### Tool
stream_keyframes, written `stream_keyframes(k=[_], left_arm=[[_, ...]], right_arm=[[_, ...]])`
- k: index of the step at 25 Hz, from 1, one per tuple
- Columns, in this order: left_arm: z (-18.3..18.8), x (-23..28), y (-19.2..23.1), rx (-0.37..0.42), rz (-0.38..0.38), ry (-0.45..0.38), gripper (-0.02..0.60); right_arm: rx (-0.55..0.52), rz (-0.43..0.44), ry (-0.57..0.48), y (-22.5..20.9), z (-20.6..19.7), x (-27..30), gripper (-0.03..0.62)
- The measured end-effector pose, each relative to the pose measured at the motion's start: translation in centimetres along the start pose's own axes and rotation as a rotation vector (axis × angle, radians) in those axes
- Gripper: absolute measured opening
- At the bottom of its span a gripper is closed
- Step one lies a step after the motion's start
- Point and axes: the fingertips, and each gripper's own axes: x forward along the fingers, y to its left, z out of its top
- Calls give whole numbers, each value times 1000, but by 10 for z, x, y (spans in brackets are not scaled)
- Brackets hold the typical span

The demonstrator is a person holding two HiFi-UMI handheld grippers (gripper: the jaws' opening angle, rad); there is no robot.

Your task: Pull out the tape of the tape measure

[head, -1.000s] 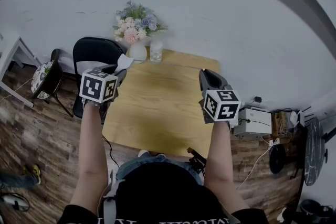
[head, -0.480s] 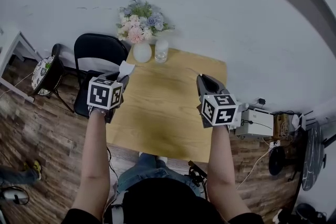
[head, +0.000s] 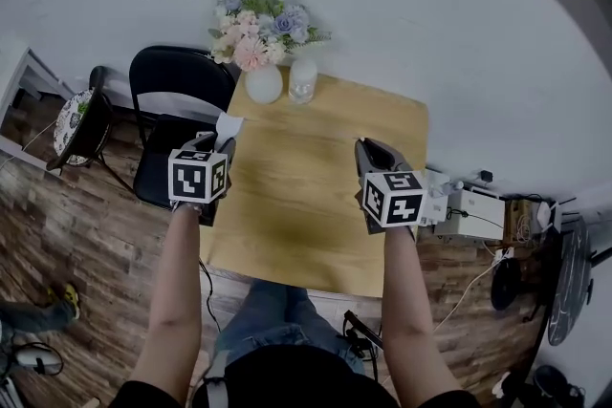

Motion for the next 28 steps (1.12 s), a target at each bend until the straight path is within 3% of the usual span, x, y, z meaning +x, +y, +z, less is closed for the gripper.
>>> stream_keyframes(k=[5,19,28], left_arm=[[-20,26,6,-19,13,28,141],[-78,93,19,17,91,95,141],[-91,102,17,8,117,112,141]], right_arm=[[21,-1,58,-2,-28,22,44],[50,0,187,-11,-111,83,44],[54,4,243,-17,-131,95,44]])
